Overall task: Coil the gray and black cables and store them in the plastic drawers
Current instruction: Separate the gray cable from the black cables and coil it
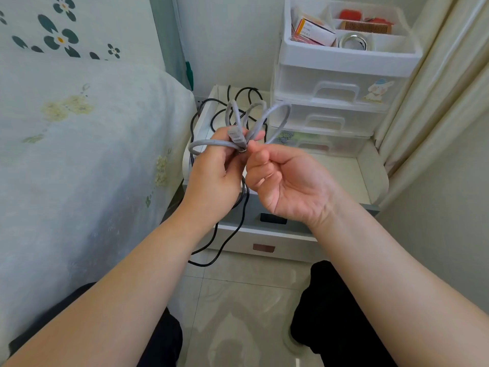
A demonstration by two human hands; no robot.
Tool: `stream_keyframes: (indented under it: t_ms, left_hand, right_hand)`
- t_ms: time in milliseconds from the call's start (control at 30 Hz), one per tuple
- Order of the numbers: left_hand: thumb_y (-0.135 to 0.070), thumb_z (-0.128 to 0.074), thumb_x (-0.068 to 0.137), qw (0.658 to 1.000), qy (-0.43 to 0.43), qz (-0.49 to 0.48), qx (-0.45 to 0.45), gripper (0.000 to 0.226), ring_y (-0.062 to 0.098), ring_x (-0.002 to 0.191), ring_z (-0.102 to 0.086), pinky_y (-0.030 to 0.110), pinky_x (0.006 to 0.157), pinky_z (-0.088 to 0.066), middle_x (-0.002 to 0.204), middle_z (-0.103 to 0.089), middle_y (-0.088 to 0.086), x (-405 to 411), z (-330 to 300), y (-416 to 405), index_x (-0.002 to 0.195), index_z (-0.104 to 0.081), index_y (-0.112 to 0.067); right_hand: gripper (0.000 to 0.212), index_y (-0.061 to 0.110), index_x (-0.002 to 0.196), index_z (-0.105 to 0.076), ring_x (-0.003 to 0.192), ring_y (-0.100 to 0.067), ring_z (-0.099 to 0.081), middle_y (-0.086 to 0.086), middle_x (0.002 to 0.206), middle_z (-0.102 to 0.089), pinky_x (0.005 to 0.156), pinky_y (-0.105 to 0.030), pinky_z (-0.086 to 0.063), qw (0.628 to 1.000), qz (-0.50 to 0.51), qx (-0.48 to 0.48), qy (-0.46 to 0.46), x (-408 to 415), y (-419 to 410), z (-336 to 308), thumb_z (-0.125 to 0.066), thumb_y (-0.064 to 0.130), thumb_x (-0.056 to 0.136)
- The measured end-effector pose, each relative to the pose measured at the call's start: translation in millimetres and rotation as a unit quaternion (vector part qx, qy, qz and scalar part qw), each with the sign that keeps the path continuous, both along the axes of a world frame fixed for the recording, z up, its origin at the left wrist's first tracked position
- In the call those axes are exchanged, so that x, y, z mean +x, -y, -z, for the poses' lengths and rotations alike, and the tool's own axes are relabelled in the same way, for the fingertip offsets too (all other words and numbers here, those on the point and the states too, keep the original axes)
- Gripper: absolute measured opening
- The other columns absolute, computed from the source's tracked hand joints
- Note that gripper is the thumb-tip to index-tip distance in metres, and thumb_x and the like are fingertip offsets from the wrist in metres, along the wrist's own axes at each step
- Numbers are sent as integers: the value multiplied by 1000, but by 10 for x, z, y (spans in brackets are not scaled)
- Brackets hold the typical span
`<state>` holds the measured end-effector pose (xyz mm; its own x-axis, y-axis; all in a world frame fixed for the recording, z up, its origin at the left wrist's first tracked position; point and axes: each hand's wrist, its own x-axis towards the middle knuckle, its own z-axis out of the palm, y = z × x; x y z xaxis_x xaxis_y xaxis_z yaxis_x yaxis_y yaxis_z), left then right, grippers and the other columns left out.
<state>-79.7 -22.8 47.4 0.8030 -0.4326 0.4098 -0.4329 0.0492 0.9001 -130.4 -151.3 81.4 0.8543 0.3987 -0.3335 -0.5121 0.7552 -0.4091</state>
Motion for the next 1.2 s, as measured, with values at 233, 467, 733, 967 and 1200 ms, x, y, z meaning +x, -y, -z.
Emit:
stream_keyframes:
  t_ms: [233, 467, 733, 967, 1200]
  left_hand:
    - [4, -47, 96, 994, -100, 0, -34, 30, 13, 108, -65, 33, 90, -53, 116, -69, -1, 74, -33, -39, 124, -53, -2]
    - [2, -49, 95, 991, -133, -12, 7, 26, 20, 94, -70, 35, 85, -57, 102, -73, 7, 63, -10, -3, 119, -58, -4]
    - [-1, -53, 93, 991, -116, -34, 65, 25, 21, 94, -69, 45, 90, -54, 97, -73, 4, 63, 25, 4, 114, -59, -13]
    - [-7, -54, 94, 986, -16, -74, 149, 25, 17, 89, -67, 40, 85, -54, 94, -71, 5, -16, 59, 49, 107, -53, -27]
    - [-7, -54, 94, 981, 39, -90, 169, 27, 16, 92, -67, 33, 80, -54, 98, -71, 3, -73, 29, 81, 119, -54, -16]
  right_hand:
    - [8, 22, 90, -60, 54, -6, -56, 6, 65, -66, 51, -25, -51, 749, 203, -601, 190, -87, -11, 26, -55, 23, 96]
    - [13, 20, 96, -72, 69, -3, -51, 6, 90, -67, 59, -23, -46, 372, 263, -828, 327, -9, -16, 170, -63, 25, 89]
    - [22, 7, 76, -66, 57, -29, -55, -7, 71, -60, 42, -25, -32, 188, 228, -887, 355, 56, -62, 211, -53, 19, 87]
    - [18, 14, 82, -52, 67, -21, -41, 3, 78, -46, 56, -30, -28, 365, 124, -870, 307, 79, -28, 150, -44, 18, 97]
    - [26, 15, 78, -52, 55, -7, -39, 9, 60, -44, 52, -24, -31, 606, 128, -757, 208, 37, -11, 141, -40, 22, 99]
